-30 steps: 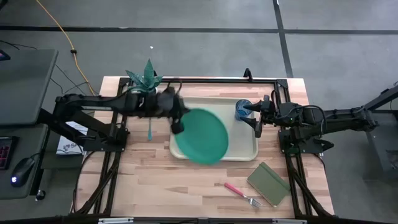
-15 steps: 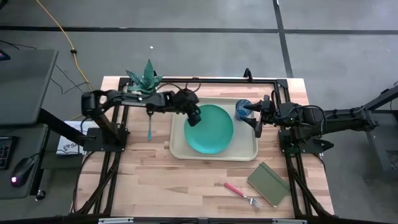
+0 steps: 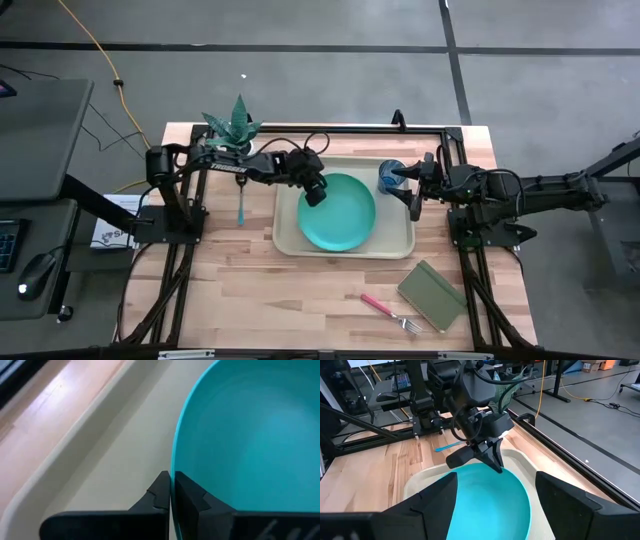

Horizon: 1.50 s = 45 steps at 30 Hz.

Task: Pick and place plate/cup/fork/spoon on tray
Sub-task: Put the light blue plate to the center of the light brown serving tray, then put the blue spoon to the left of the light blue plate on the light brown serving tray

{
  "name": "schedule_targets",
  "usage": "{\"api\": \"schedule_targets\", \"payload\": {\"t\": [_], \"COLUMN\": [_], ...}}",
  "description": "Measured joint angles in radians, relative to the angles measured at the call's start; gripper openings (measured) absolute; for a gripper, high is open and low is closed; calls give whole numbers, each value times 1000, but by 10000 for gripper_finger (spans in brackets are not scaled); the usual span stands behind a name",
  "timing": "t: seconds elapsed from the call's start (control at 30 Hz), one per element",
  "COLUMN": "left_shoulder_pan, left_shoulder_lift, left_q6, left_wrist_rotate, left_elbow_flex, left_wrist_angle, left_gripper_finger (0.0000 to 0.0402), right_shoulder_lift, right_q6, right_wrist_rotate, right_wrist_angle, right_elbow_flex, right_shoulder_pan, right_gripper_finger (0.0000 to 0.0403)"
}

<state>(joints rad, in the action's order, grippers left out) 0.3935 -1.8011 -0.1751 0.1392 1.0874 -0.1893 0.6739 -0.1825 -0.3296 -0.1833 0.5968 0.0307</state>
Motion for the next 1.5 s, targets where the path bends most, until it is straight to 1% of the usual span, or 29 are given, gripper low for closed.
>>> {"api": "schedule_targets", "payload": {"t": [0.2,0.37,0.57,0.8,0.97,1.17,1.5], "left_shoulder_pan": [0,0,0,0,0,1,-1], "left_shoulder_lift": [0,-13,-53,-89,-87,-82,-71], "left_q6": [20,22,39,49,75,126,153], "left_wrist_rotate": [5,8,30,33,79,80,62], "left_elbow_flex": [0,0,0,0,0,1,2], "left_wrist_angle": [13,18,40,37,59,88,79], "left_gripper_finger": [2,15,29,36,46,80,168], "right_shoulder_lift": [0,0,0,0,0,0,0], "right_q6": [0,0,0,0,-2,-2,-3], "right_wrist_rotate": [0,1,0,-3,-3,-3,-4], "right_wrist_angle": [0,0,-2,-4,-4,-4,-4], "right_elbow_flex": [0,0,0,0,0,0,0], "right_shoulder_pan": [0,0,0,0,0,0,0], "right_gripper_finger": [261,261,261,261,261,261,261]}}
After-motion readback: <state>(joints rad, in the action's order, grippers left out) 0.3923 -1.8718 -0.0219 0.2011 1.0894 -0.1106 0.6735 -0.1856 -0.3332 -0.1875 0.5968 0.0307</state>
